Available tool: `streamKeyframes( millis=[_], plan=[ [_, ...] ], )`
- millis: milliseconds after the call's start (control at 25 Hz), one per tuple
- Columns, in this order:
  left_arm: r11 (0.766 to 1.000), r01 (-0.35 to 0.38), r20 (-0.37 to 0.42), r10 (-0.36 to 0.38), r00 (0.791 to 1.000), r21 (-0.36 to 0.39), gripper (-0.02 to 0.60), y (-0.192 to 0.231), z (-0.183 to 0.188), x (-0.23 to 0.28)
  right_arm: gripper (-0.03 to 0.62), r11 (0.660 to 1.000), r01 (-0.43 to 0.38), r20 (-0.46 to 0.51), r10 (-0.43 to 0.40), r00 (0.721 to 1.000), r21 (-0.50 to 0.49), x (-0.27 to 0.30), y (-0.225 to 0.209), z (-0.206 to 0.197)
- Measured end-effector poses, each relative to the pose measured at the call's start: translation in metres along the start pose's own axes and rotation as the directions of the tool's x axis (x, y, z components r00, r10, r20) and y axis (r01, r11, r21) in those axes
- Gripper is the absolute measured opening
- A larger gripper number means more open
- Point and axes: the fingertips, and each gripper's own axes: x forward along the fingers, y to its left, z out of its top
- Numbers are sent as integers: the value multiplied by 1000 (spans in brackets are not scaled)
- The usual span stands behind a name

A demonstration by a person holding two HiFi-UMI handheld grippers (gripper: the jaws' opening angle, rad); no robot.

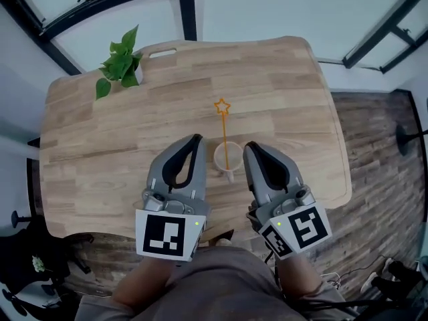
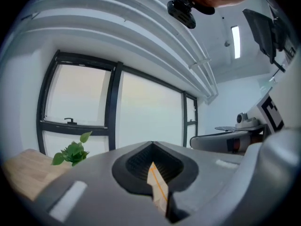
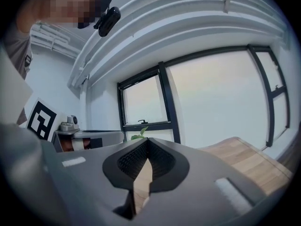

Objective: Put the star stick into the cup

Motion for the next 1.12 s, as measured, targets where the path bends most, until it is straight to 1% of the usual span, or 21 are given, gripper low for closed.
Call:
streamKeyframes(
  millis=[240,440,600,760,1120],
  plan=[
    [997,-49,98,43,994,55,0,-16,52,-26,23,996,8,105,2,994,-93,-32,13,54],
    [994,-67,146,54,988,82,0,-32,71,-45,23,990,15,152,6,988,-138,-49,22,76],
    [993,-73,173,56,983,91,0,-42,81,-54,21,986,8,161,19,987,-167,-57,27,84],
    [992,-78,174,60,983,95,0,-48,81,-59,21,983,2,164,29,986,-185,-61,31,84],
    [992,-79,176,61,983,100,0,-53,85,-61,21,984,-8,167,38,985,-177,-65,31,87]
  ],
)
